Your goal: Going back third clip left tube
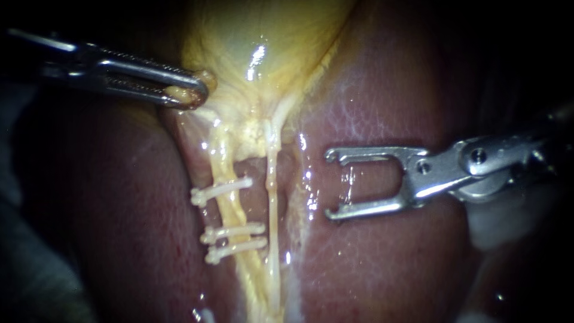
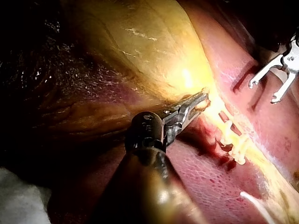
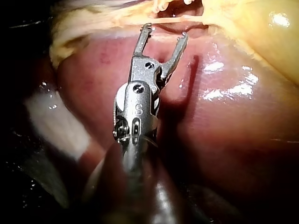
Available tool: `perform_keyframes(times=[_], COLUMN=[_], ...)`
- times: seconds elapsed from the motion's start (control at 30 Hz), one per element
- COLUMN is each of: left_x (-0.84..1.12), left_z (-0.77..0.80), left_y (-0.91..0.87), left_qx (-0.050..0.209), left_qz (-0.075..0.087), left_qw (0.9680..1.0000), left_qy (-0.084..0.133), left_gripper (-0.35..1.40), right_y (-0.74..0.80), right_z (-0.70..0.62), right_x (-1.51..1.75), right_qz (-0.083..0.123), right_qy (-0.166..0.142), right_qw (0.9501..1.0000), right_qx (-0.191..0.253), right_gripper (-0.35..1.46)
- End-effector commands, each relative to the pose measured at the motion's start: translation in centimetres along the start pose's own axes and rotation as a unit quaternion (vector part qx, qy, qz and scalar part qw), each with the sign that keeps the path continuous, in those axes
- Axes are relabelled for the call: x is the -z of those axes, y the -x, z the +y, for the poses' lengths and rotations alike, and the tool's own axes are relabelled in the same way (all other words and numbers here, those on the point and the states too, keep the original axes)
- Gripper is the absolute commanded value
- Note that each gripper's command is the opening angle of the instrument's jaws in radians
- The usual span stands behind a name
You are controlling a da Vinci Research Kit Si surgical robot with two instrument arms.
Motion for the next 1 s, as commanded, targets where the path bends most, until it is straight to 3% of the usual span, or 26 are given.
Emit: perform_keyframes(times=[0.03, 0.17, 0.4, 0.63, 1.0], left_x=[-0.01, -0.04, -0.3, -0.61, -0.61], left_z=[0.0, -0.02, -0.09, -0.28, -0.31], left_y=[0.0, 0.01, 0.09, 0.21, 0.23], left_qx=[0.0, 0.0, -0.003, -0.012, -0.013], left_qz=[0.0, 0.001, 0.003, 0.001, -0.002], left_qw=[1.0, 1.0, 1.0, 0.9999, 0.9999], left_qy=[0.0, -0.001, -0.007, -0.003, -0.004], left_gripper=[-0.35, -0.35, -0.35, -0.35, -0.35], right_y=[0.01, 0.02, 0.02, 0.02, 0.01], right_z=[0.0, -0.01, -0.01, -0.01, -0.02], right_x=[0.0, 0.0, 0.01, 0.01, 0.0], right_qz=[0.001, 0.001, 0.001, 0.001, 0.003], right_qy=[-0.001, -0.001, -0.003, -0.003, -0.012], right_qw=[1.0, 1.0, 1.0, 1.0, 0.9999], right_qx=[0.0, 0.003, 0.003, 0.003, 0.007], right_gripper=[0.5, 0.5, 0.5, 0.5, 0.5])
